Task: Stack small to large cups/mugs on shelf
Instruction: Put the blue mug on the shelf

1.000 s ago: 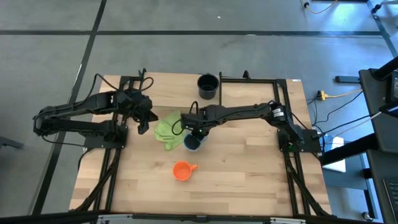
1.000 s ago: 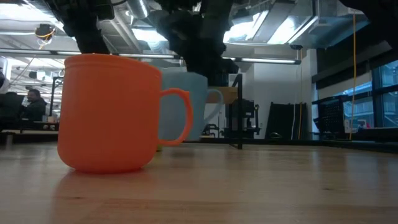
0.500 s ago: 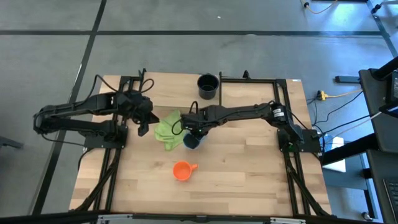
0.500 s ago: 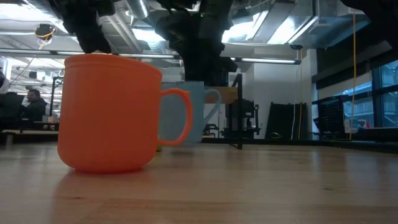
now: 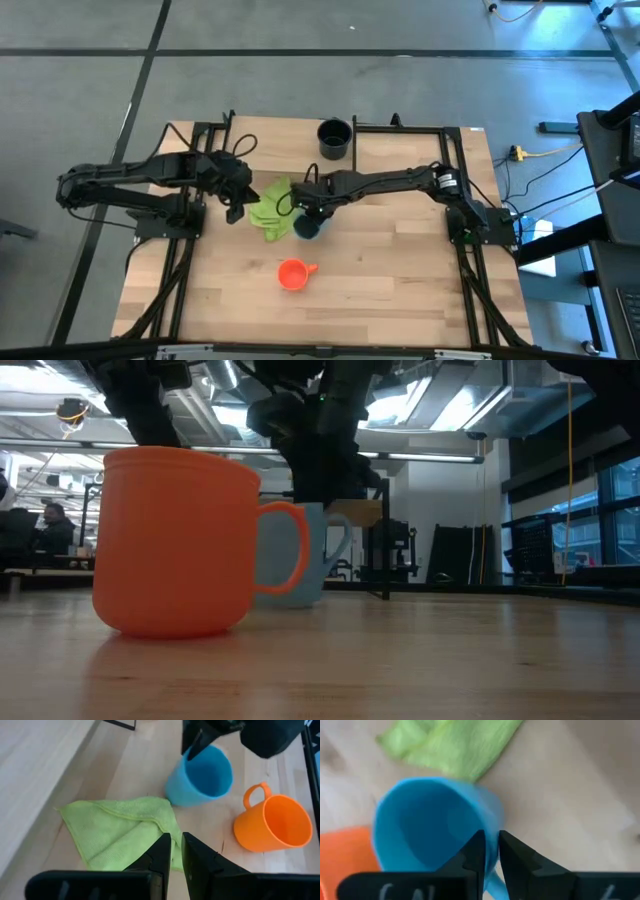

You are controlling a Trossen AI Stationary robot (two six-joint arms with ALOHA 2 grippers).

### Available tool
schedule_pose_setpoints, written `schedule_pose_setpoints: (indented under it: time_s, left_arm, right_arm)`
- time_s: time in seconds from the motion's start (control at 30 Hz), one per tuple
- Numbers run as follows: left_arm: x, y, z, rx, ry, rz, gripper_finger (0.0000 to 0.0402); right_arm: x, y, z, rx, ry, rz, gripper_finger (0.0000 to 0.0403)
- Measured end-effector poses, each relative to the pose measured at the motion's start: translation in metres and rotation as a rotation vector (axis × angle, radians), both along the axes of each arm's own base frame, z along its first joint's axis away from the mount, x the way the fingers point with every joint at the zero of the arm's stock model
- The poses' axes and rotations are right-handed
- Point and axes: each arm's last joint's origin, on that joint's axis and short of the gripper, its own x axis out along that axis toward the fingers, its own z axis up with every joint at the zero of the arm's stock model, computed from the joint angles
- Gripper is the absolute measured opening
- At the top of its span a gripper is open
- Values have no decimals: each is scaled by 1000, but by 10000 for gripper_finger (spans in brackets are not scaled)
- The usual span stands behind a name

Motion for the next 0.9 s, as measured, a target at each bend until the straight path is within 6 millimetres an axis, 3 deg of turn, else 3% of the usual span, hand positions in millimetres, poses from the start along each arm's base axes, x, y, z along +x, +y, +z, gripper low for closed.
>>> schedule_pose_setpoints:
  time_s: [0.33,0.7,0.9]
  left_arm:
    - [4,-2,1,-5,-23,4,40]
    - [15,-3,-1,-32,-44,-45,41]
    - [28,-9,-17,-68,-21,-117,41]
  right_arm:
    - [0,-2,1,-39,6,29,77]
    - [3,-5,18,-65,-46,42,85]
    - [-7,-12,45,-190,-105,-14,85]
